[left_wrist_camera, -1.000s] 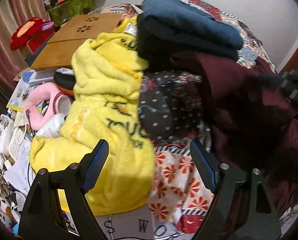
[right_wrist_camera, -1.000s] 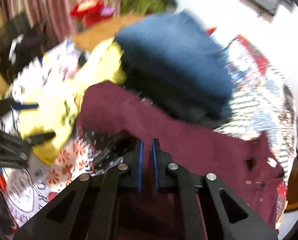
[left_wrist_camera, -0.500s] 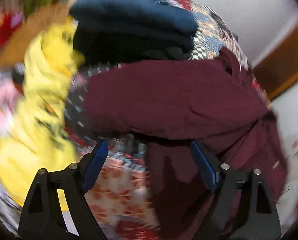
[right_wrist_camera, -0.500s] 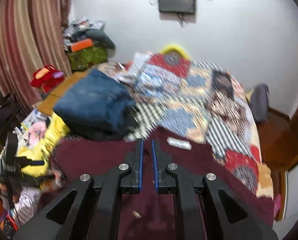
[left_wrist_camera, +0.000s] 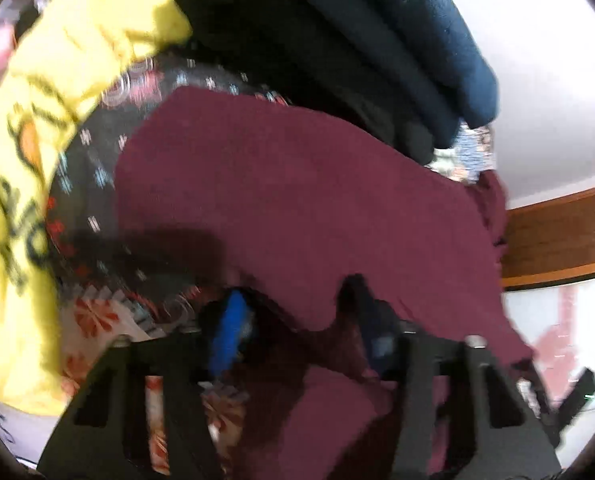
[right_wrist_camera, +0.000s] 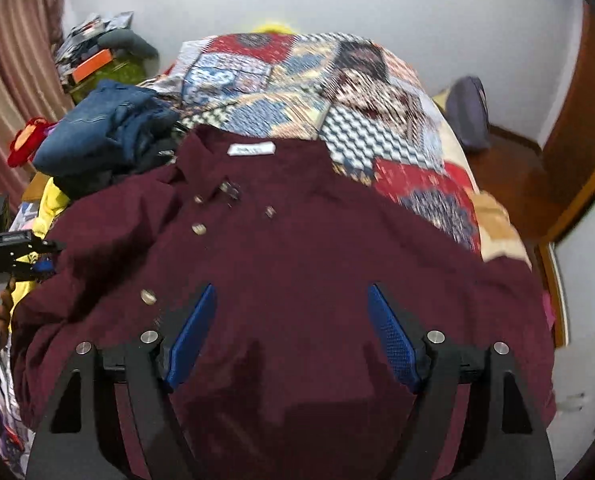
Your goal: Fold large clothes
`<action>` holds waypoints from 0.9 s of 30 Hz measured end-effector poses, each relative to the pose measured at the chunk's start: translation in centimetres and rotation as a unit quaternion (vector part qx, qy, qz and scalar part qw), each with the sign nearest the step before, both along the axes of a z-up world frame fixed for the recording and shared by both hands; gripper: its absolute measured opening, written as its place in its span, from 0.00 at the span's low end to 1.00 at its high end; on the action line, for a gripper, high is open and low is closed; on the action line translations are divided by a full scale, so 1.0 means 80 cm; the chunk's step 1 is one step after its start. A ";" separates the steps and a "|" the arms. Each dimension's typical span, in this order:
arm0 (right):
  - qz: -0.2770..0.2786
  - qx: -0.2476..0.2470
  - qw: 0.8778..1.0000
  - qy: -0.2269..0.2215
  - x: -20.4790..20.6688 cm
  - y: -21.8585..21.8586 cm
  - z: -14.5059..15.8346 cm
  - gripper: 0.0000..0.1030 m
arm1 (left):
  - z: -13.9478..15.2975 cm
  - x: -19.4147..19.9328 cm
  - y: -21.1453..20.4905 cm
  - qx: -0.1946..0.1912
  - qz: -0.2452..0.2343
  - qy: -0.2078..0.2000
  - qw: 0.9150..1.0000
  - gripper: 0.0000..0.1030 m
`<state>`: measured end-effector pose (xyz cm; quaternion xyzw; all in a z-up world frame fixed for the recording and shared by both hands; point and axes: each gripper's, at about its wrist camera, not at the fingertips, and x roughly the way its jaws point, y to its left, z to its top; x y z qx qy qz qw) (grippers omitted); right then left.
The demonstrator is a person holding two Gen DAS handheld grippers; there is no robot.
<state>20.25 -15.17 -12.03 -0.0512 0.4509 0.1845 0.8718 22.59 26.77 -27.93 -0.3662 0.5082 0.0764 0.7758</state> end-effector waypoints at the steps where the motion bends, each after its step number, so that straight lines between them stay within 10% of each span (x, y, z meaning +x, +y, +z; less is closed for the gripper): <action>1: -0.007 0.005 1.000 0.006 0.000 -0.007 -0.002 0.72 | 0.006 0.004 -0.007 0.030 -0.004 0.001 1.000 0.30; 3: -0.017 0.014 1.000 0.012 0.001 -0.019 -0.006 0.72 | 0.026 0.009 -0.028 0.086 -0.025 -0.011 0.996 0.04; 12: -0.059 0.046 0.997 0.004 0.001 -0.067 -0.003 0.72 | 0.200 0.043 -0.167 0.246 -0.142 -0.148 0.947 0.02; 20: -0.095 0.074 0.993 -0.008 0.001 -0.112 0.013 0.72 | 0.318 0.092 -0.318 0.231 -0.268 -0.269 0.896 0.02; 27: -0.127 0.084 0.988 -0.010 -0.009 -0.153 0.017 0.72 | 0.267 0.145 -0.468 0.207 -0.390 -0.232 0.867 0.02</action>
